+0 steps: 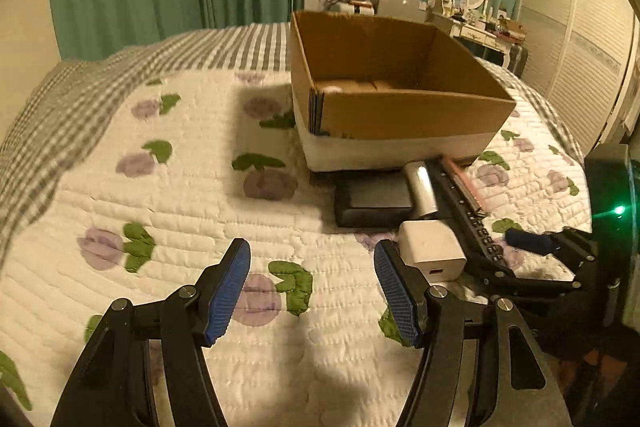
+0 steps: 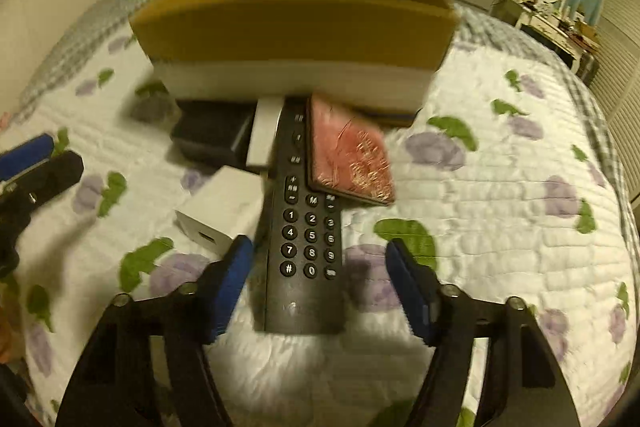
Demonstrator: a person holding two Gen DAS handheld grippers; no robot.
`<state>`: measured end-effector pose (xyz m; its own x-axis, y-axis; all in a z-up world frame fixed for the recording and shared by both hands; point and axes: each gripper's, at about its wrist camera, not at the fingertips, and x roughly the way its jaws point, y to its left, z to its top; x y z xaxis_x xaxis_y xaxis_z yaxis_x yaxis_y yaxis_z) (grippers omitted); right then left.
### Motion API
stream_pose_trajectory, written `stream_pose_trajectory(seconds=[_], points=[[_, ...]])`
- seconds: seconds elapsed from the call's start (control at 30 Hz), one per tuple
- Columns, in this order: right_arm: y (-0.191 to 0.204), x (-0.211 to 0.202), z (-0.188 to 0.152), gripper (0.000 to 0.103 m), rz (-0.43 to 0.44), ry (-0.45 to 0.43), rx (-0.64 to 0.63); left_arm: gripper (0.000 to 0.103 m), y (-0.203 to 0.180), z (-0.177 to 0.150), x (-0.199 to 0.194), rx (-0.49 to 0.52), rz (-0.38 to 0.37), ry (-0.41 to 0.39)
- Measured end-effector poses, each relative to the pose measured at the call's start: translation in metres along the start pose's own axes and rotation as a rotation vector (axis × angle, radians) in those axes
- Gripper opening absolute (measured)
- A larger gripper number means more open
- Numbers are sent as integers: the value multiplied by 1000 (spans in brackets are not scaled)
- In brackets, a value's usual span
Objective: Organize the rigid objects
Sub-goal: 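Grasp the black remote with the right tool while the left grasps the white charger, then carry the remote and charger over the box and release both into it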
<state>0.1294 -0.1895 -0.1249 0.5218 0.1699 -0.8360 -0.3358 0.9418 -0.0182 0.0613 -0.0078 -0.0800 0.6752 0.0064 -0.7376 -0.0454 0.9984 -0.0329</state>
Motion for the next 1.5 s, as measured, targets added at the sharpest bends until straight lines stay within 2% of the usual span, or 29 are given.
stream_pose_trajectory(seconds=[0.13,0.27,0.47,0.53,0.67,0.87,0.97,1.17,1.27,1.3,1.33,1.5], points=[[1,12,6,39,16,12,-7,67,-5,-3,10,7,-4,21],[0,6,5,38,10,4,-12,67,-18,-1,13,27,2,36],[-8,-34,6,35,9,-80,-9,67,-36,3,10,49,-7,51],[-10,-44,5,28,10,-104,-10,67,-42,3,9,52,-17,62],[-15,-59,5,20,41,-137,8,67,-58,1,11,64,-43,89],[-29,-77,11,19,55,-186,46,67,-80,1,28,91,-87,136],[-39,-81,14,19,64,-213,78,67,-83,4,40,84,-79,147],[-50,-77,19,19,63,-218,105,67,-85,4,72,56,-81,221],[-51,-71,18,19,61,-205,104,63,-88,2,75,72,-86,216],[-51,-70,18,19,60,-203,104,51,-88,2,73,72,-93,209],[-50,-69,18,19,62,-201,102,51,-88,1,70,74,-116,203],[-47,-77,19,19,59,-214,94,51,-81,0,49,85,-138,171]])
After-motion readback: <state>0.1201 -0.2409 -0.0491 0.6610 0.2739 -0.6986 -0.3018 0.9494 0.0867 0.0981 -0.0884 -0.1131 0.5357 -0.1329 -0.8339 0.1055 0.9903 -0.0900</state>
